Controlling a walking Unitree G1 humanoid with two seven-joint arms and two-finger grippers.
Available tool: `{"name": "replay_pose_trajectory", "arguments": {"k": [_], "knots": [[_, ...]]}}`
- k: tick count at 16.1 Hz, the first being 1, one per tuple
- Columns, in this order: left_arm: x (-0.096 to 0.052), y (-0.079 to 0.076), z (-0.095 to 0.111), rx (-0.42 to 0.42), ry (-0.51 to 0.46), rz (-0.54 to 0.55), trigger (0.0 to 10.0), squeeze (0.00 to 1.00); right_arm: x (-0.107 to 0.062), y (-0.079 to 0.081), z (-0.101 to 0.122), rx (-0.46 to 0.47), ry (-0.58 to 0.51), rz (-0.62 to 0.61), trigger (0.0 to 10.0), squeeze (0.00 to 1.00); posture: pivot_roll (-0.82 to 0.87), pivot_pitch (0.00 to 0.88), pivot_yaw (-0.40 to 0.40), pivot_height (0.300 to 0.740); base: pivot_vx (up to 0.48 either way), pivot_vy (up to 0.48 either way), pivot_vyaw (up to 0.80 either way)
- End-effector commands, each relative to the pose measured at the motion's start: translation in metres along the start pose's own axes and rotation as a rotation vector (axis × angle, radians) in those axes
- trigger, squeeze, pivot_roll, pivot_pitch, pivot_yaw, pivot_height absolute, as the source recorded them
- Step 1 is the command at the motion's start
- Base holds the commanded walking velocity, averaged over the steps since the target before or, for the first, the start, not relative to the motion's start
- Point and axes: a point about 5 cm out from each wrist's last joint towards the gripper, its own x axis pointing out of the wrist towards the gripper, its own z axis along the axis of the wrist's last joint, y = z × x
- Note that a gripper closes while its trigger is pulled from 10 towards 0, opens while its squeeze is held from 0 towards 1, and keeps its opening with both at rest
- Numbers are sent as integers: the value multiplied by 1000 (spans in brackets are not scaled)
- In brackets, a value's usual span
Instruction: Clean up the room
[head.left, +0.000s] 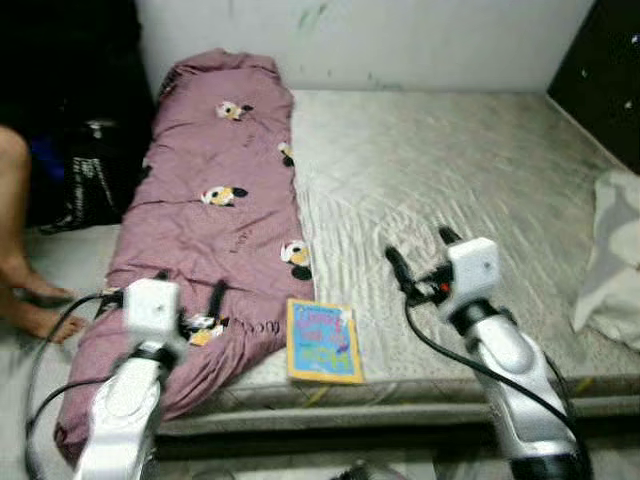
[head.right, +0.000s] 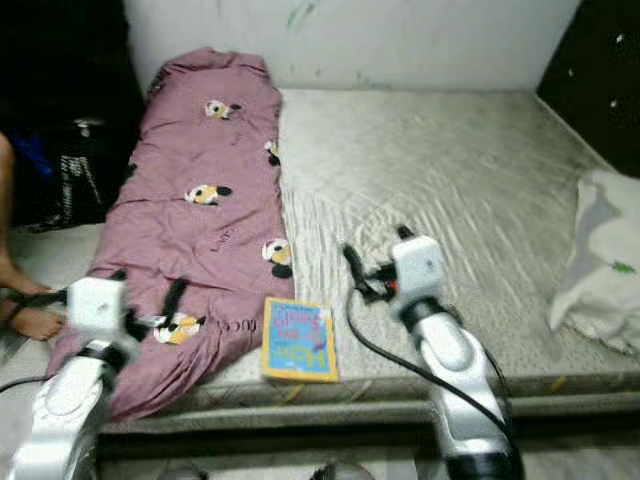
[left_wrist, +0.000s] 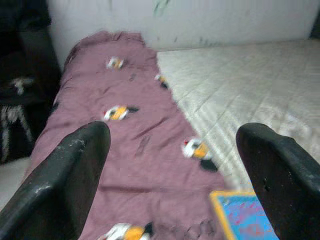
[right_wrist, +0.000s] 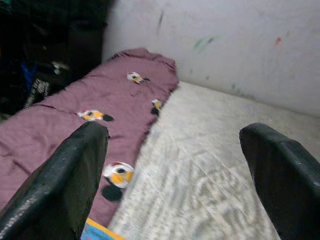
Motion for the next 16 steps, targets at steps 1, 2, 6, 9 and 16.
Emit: {"name": "replay_pose_trajectory", "arguments": {"k": [1, 2, 6, 9, 16], "knots": [[0, 5, 1, 15, -2, 11, 10000, 0, 3, 1, 4, -3, -22, 5, 10000, 0, -28, 0, -48, 740, 0, -416, 0], [0, 5, 1, 14, -2, 13, 10000, 0, 5, 1, 5, -3, -24, 6, 10000, 0, -27, 0, -47, 740, 0, -416, 0], [4, 8, 0, 17, -1, 14, 10000, 0, 5, 8, 2, -16, -28, 5, 10000, 0, -36, 0, -28, 740, 0, -433, 122], [0, 3, -2, 19, 14, -14, 10000, 0, -2, 13, -1, -15, -5, 1, 10000, 0, -54, 33, -34, 740, 0, -390, 167], [15, -12, -3, -8, 39, -93, 10000, 0, -20, 12, -8, -24, 11, -86, 10000, 0, -127, 48, 47, 740, 0, 0, 0]]}}
